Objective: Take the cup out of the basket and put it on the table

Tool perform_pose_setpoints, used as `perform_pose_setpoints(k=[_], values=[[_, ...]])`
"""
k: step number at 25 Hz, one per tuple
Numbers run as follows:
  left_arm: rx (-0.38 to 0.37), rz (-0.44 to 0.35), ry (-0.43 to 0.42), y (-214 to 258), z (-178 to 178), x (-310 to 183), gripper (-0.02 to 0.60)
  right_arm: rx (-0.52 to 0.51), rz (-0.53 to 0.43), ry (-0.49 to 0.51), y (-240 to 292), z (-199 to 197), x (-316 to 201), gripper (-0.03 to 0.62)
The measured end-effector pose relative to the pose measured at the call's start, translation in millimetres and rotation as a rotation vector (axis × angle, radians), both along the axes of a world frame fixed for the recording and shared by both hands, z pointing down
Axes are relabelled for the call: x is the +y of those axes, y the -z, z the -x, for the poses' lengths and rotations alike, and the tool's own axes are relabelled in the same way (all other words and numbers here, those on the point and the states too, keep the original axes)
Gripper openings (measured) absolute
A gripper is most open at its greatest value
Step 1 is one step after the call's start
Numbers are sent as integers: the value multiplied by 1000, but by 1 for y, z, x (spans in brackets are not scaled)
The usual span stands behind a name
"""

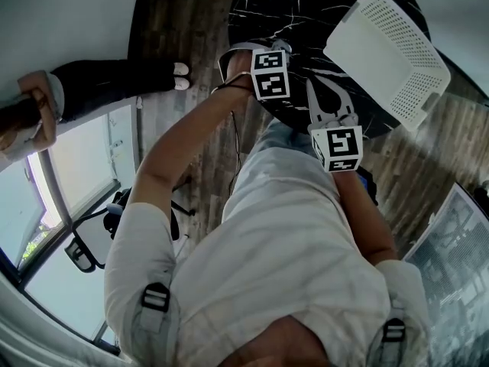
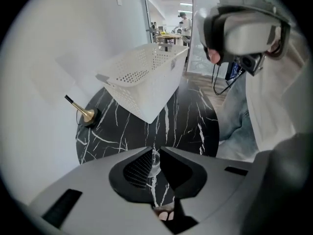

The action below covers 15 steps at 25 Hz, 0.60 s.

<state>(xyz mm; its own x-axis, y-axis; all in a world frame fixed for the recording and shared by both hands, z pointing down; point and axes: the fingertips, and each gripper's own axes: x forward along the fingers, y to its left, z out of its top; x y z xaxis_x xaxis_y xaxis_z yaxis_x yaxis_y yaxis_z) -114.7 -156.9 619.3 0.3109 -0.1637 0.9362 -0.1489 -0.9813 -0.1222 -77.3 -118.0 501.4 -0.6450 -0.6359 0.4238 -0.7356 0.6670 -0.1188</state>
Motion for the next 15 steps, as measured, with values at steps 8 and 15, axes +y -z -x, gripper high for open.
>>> perform_pose_setpoints(k=[8,15], values=[[242,-73,156,95,-15,5,35,-31,-60,-37,35,-14,-5,9],[553,-147,278,186,-40,27,35,-59,-119,-72,88,-35,-1,9]])
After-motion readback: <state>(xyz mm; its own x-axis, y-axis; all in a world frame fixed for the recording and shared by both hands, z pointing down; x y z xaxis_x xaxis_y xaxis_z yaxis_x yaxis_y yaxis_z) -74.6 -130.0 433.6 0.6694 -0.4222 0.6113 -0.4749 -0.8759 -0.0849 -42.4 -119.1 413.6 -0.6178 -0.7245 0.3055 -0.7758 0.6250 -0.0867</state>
